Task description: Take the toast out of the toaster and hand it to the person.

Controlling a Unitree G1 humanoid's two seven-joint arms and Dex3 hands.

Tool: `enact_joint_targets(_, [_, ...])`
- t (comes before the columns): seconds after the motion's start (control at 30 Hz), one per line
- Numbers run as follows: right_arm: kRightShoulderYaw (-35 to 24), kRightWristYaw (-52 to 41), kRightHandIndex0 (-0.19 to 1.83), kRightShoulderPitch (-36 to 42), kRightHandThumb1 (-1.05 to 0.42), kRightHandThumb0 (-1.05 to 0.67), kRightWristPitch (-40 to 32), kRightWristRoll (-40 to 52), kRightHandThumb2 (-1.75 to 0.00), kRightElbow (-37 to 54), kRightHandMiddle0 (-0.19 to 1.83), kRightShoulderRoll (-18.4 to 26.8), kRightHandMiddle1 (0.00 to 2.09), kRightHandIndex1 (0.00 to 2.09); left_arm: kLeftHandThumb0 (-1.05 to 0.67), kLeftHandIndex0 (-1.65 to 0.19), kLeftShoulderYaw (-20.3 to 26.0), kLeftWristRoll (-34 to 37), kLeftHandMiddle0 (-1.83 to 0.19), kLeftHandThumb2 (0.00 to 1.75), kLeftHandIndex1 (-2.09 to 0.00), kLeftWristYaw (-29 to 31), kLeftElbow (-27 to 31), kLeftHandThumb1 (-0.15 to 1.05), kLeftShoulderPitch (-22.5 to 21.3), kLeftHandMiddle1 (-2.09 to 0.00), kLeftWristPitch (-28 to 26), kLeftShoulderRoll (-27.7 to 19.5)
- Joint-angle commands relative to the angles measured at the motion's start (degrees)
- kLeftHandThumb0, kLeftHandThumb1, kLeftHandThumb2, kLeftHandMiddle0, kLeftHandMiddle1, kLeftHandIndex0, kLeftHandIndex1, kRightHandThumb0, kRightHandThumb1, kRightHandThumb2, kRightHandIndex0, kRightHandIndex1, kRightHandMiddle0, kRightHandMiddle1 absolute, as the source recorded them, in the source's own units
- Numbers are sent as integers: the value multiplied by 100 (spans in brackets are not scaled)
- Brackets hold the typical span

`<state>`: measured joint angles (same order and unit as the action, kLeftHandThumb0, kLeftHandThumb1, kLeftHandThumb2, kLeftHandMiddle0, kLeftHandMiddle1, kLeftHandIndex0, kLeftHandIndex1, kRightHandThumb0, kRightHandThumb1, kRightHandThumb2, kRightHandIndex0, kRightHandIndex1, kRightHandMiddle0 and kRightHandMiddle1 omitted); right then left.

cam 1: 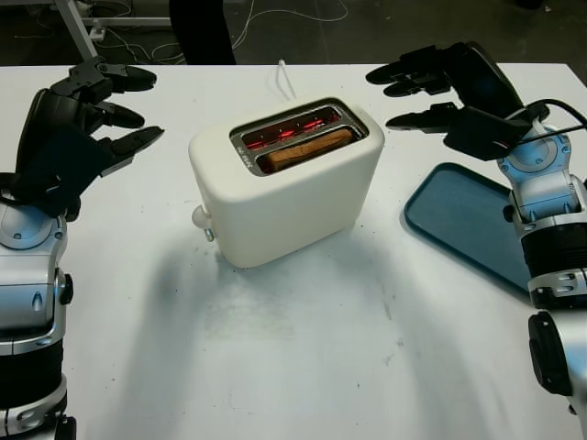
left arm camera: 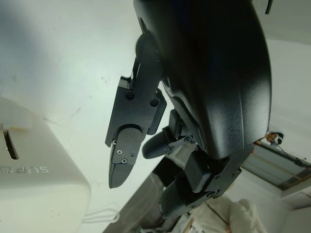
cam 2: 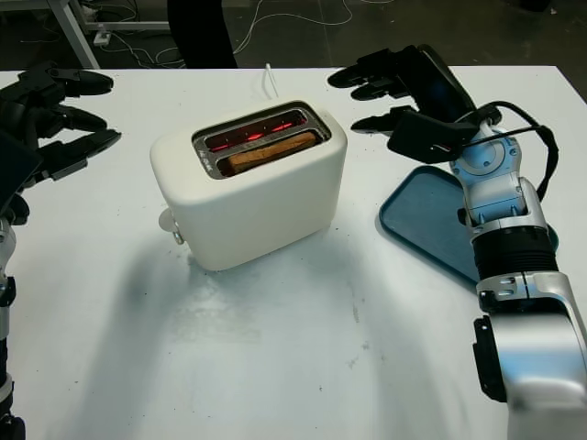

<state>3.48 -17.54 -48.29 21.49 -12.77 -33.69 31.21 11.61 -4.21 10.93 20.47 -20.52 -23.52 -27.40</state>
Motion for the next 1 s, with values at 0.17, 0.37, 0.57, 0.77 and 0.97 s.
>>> enact_joint_targets(0.17, [-7, -12, 100, 1, -72, 19, 79, 19, 0, -62, 93, 2, 1, 4, -25, -45, -16, -7, -31, 0, -67, 15, -7, 89, -15, -121, -22, -24])
enact_joint_targets(0.37, [-10, -14, 100, -2, -72, 19, 75, 19, 0, -42, 94, 7, 1, 4, -25, -45, -47, -60, -31, 0, -67, 26, -6, 89, -33, -121, -46, -72])
enact_joint_targets(0.57, [-7, -14, 101, -20, -72, 16, 179, 20, 0, -127, 94, 20, 1, 4, -25, -45, -67, -104, -32, 0, -66, 28, 6, 89, -61, -119, -77, -85])
enact_joint_targets(0.77, [-4, -7, 101, -16, -71, 16, 77, 10, 0, -73, 94, 0, 1, 4, -25, -46, -45, -70, -33, 0, -65, 23, 13, 89, -59, -118, -88, -50])
enact_joint_targets(0.97, [-15, -49, 101, -7, -72, 17, 64, 49, 0, -62, 94, 1, 0, 4, -26, -46, -51, -91, -33, 0, -64, 19, 17, 89, -58, -118, -76, -64])
